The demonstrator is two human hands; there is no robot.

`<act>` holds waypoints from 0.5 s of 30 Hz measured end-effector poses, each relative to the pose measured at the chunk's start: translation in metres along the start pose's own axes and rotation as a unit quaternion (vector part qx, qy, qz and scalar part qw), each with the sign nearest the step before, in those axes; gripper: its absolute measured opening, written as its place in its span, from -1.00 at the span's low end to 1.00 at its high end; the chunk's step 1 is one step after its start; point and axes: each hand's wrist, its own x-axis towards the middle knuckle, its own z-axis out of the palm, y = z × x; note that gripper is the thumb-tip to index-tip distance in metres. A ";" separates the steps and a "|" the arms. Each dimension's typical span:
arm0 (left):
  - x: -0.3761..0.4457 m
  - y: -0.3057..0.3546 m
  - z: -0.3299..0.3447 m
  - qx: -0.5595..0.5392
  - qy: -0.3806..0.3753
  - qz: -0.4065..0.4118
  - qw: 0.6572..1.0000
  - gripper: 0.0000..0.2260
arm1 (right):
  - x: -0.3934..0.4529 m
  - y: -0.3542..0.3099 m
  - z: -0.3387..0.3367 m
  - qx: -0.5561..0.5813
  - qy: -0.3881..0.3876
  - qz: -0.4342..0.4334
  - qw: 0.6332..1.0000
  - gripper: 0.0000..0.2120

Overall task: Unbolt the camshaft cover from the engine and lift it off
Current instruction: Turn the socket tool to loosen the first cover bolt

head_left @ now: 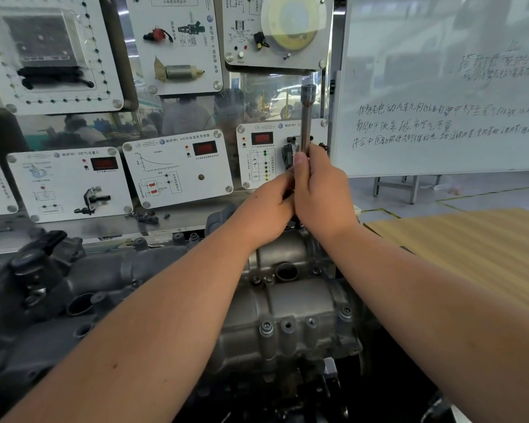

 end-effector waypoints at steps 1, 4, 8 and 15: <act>0.000 0.001 0.000 0.006 0.001 0.000 1.000 -0.67 | 0.000 -0.001 -0.001 0.008 0.000 0.005 1.000 -0.77; 0.000 0.002 0.001 0.016 0.010 0.003 1.000 -0.67 | -0.001 -0.002 -0.001 0.012 0.001 -0.003 1.000 -0.73; -0.001 0.001 0.001 0.010 0.003 0.006 1.000 -0.60 | -0.001 -0.001 -0.001 -0.009 0.007 -0.016 1.000 -0.78; -0.001 0.004 0.000 0.017 -0.001 0.003 1.000 -0.68 | 0.000 -0.002 -0.001 0.005 0.001 0.006 1.000 -0.76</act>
